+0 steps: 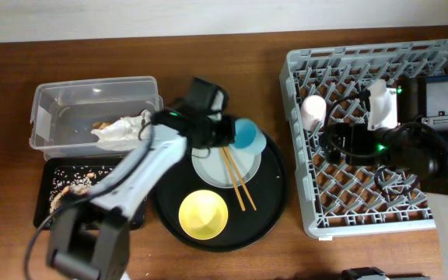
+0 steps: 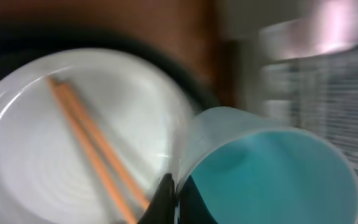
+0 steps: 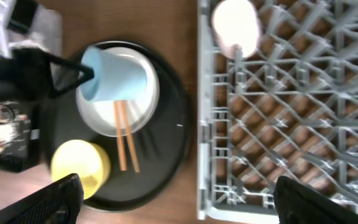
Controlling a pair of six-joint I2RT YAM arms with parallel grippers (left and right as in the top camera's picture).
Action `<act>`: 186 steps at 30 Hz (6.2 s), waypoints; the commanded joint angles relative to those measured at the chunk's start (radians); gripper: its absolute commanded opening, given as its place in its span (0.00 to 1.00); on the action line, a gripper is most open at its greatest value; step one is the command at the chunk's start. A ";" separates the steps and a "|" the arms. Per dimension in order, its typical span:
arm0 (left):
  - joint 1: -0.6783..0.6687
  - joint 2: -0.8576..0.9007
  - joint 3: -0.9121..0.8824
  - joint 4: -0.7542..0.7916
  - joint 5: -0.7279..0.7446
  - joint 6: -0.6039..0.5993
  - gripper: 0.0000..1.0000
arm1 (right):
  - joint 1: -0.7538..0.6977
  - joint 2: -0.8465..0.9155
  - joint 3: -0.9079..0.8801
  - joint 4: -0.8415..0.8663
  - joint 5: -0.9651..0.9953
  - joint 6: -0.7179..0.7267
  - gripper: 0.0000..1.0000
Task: Sort waste into correct bins and load items into the dishwasher rack
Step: 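Grasp the blue cup on the white plate with the left gripper and lift, then hold the blue cup up and grasp it with the right gripper, then carry the blue cup into the rack beside the pink cup and release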
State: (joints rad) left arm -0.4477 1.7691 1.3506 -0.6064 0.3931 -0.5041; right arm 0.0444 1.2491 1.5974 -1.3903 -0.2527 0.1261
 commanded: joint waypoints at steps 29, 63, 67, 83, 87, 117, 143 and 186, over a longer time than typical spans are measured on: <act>0.174 -0.173 0.047 0.270 1.181 -0.004 0.00 | 0.133 0.064 0.011 0.212 -0.706 -0.301 0.97; 0.169 -0.173 0.047 0.283 1.181 -0.003 0.03 | 0.211 0.066 0.011 0.306 -0.716 -0.286 0.57; 0.169 -0.173 0.047 0.282 1.181 -0.003 0.10 | 0.209 0.066 0.011 0.327 -0.662 -0.282 0.57; 0.119 -0.172 0.043 0.203 1.132 0.091 0.10 | 0.209 0.066 0.012 0.417 -0.648 -0.233 0.56; 0.121 -0.172 0.043 0.201 1.051 0.091 0.11 | 0.185 0.066 0.012 0.423 -0.652 -0.190 0.54; 0.160 -0.172 0.042 -0.256 -0.037 0.087 0.51 | 0.025 0.065 -0.069 -0.106 0.217 -0.012 0.48; 0.160 -0.172 0.042 -0.297 -0.043 0.087 0.85 | 0.025 0.166 -0.399 0.228 0.262 0.000 0.49; 0.383 -0.182 0.042 -0.436 -0.226 0.139 0.53 | 0.053 0.390 -0.270 0.253 0.310 0.027 0.04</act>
State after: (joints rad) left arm -0.0689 1.5990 1.3964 -1.0401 0.1936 -0.3820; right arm 0.0952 1.5806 1.3384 -1.1378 0.0254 0.1284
